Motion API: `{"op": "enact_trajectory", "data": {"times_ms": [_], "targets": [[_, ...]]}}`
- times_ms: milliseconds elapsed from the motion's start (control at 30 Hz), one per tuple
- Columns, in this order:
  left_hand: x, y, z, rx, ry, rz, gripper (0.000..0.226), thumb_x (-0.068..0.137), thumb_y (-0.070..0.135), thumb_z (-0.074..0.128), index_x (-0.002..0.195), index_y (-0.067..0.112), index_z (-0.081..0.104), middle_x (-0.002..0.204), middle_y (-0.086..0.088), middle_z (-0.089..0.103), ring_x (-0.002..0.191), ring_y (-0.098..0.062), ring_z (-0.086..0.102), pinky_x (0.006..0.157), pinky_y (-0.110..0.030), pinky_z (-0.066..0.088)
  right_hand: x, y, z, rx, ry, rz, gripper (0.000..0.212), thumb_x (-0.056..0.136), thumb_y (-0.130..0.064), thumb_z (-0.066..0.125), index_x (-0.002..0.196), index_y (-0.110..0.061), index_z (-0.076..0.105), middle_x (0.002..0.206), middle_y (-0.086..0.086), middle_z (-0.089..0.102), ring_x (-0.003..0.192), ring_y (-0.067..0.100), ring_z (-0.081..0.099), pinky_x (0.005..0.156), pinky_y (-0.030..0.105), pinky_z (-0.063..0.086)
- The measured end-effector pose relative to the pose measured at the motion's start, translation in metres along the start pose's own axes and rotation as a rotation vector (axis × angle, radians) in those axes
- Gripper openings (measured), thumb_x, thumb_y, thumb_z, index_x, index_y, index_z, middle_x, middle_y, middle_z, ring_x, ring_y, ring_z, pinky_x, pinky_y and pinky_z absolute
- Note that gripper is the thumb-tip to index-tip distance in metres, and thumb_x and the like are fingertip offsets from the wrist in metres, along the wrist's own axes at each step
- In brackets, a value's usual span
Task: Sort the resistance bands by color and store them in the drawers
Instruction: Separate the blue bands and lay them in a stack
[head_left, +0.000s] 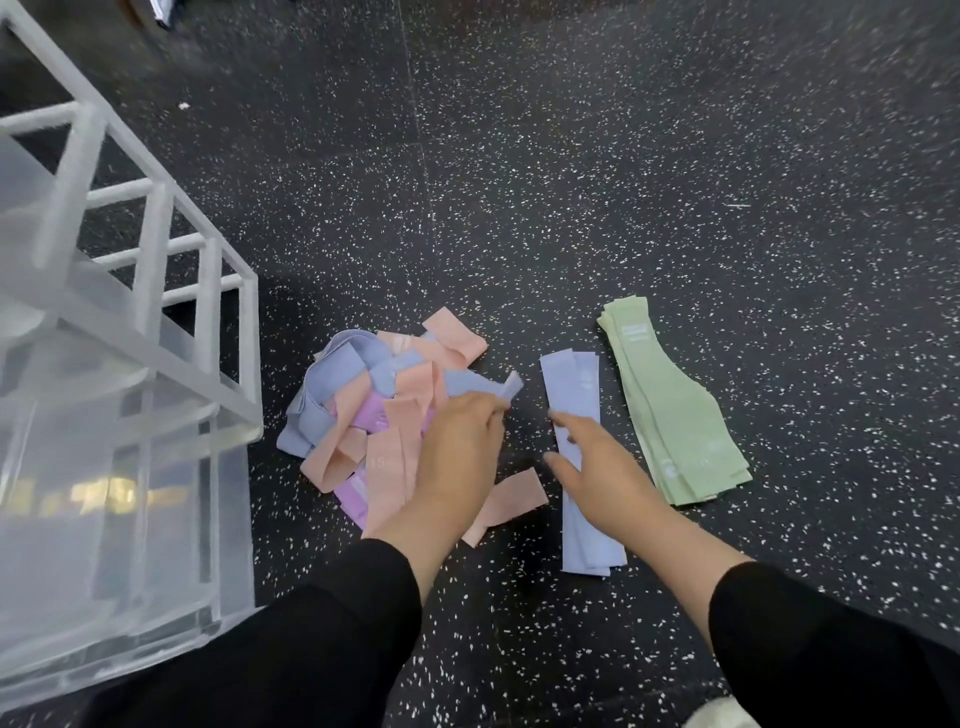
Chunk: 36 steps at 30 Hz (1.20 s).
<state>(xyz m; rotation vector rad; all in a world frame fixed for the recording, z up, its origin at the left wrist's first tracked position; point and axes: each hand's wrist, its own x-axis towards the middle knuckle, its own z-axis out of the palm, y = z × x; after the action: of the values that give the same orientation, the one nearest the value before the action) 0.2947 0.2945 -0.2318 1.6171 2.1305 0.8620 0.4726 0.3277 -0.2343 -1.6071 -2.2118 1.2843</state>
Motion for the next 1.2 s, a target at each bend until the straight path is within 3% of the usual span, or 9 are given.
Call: {"op": "enact_trajectory", "data": {"times_ms": [167, 267, 333, 533, 667, 767, 900, 1100, 1200], "targets": [[0.014, 0.052, -0.067, -0.464, -0.032, -0.121, 0.032, 0.097, 0.006, 0.056, 0.09, 0.036, 0.063, 0.089, 0.006, 0.068, 0.08, -0.012, 0.06, 0.076, -0.028, 0.05, 0.01, -0.05, -0.017, 0.256, 0.026, -0.055, 0.073, 0.101, -0.029, 0.062, 0.159, -0.037, 0.019, 0.157, -0.021, 0.029, 0.14, -0.001, 0.031, 0.107, 0.016, 0.024], [0.024, 0.069, -0.099, -0.616, -0.034, -0.113, 0.034, 0.091, 0.004, 0.054, 0.095, 0.036, 0.064, 0.091, 0.0, 0.07, 0.085, -0.032, 0.065, 0.076, -0.051, 0.06, 0.01, -0.067, -0.029, 0.312, 0.047, -0.129, 0.046, 0.1, -0.019, 0.064, 0.138, -0.037, 0.044, 0.134, -0.02, 0.053, 0.098, -0.03, 0.047, 0.08, -0.005, 0.034], [0.032, 0.074, -0.113, -0.674, -0.015, -0.102, 0.033, 0.088, 0.005, 0.055, 0.099, 0.035, 0.064, 0.087, 0.0, 0.07, 0.083, -0.032, 0.067, 0.08, -0.059, 0.058, 0.008, -0.069, -0.034, 0.352, 0.056, -0.102, 0.019, 0.098, -0.023, 0.066, 0.116, -0.028, 0.062, 0.106, -0.011, 0.069, 0.078, -0.015, 0.06, 0.061, 0.002, 0.043], [0.046, 0.09, -0.127, -0.7, 0.0, -0.081, 0.03, 0.094, -0.001, 0.053, 0.105, 0.025, 0.062, 0.094, -0.019, 0.07, 0.071, -0.024, 0.066, 0.062, -0.038, 0.057, -0.007, -0.056, -0.034, 0.559, -0.031, -0.009, 0.015, 0.096, -0.026, 0.069, 0.094, -0.011, 0.068, 0.083, 0.006, 0.078, 0.072, 0.017, 0.072, 0.075, 0.041, 0.059], [0.057, 0.094, -0.112, -0.69, -0.028, -0.108, 0.031, 0.092, -0.003, 0.051, 0.105, 0.023, 0.063, 0.095, -0.024, 0.067, 0.076, -0.025, 0.064, 0.067, -0.046, 0.061, -0.019, -0.032, -0.027, 0.602, -0.021, 0.087, 0.015, 0.096, -0.027, 0.069, 0.102, -0.013, 0.068, 0.088, 0.008, 0.078, 0.077, 0.027, 0.076, 0.076, 0.051, 0.063], [0.065, 0.099, -0.093, -0.676, -0.059, -0.128, 0.03, 0.094, -0.004, 0.049, 0.108, 0.018, 0.062, 0.088, -0.008, 0.068, 0.075, -0.015, 0.062, 0.059, -0.027, 0.054, -0.03, -0.014, -0.025, 0.517, -0.025, 0.122, 0.011, 0.096, -0.029, 0.067, 0.099, -0.019, 0.07, 0.087, 0.005, 0.076, 0.071, 0.017, 0.067, 0.072, 0.038, 0.054], [0.084, 0.101, -0.064, -0.621, -0.108, -0.186, 0.03, 0.095, -0.002, 0.048, 0.11, 0.02, 0.062, 0.094, -0.002, 0.067, 0.07, -0.016, 0.06, 0.06, -0.03, 0.053, -0.04, 0.009, -0.021, 0.527, 0.006, 0.197, 0.059, 0.079, -0.048, 0.07, 0.109, 0.002, 0.059, 0.111, 0.032, 0.062, 0.076, 0.018, 0.054, 0.074, 0.041, 0.049], [0.099, 0.084, -0.028, -0.304, -0.251, -0.236, 0.052, 0.104, 0.015, 0.052, 0.154, 0.023, 0.039, 0.151, -0.004, 0.048, 0.119, -0.021, 0.057, 0.082, -0.029, 0.047, -0.031, 0.031, -0.014, 0.333, -0.014, 0.346, 0.072, 0.092, -0.045, 0.068, 0.153, -0.02, 0.039, 0.14, 0.006, 0.062, 0.12, 0.027, 0.063, 0.096, 0.039, 0.052], [0.072, 0.057, -0.014, -0.212, -0.272, -0.236, 0.05, 0.104, 0.018, 0.051, 0.152, 0.022, 0.042, 0.151, -0.006, 0.051, 0.12, -0.024, 0.059, 0.093, -0.035, 0.052, -0.033, 0.043, -0.011, 0.018, -0.014, 0.339, 0.07, 0.099, -0.038, 0.061, 0.158, -0.014, 0.03, 0.147, 0.011, 0.053, 0.122, 0.026, 0.058, 0.095, 0.033, 0.045]]}}
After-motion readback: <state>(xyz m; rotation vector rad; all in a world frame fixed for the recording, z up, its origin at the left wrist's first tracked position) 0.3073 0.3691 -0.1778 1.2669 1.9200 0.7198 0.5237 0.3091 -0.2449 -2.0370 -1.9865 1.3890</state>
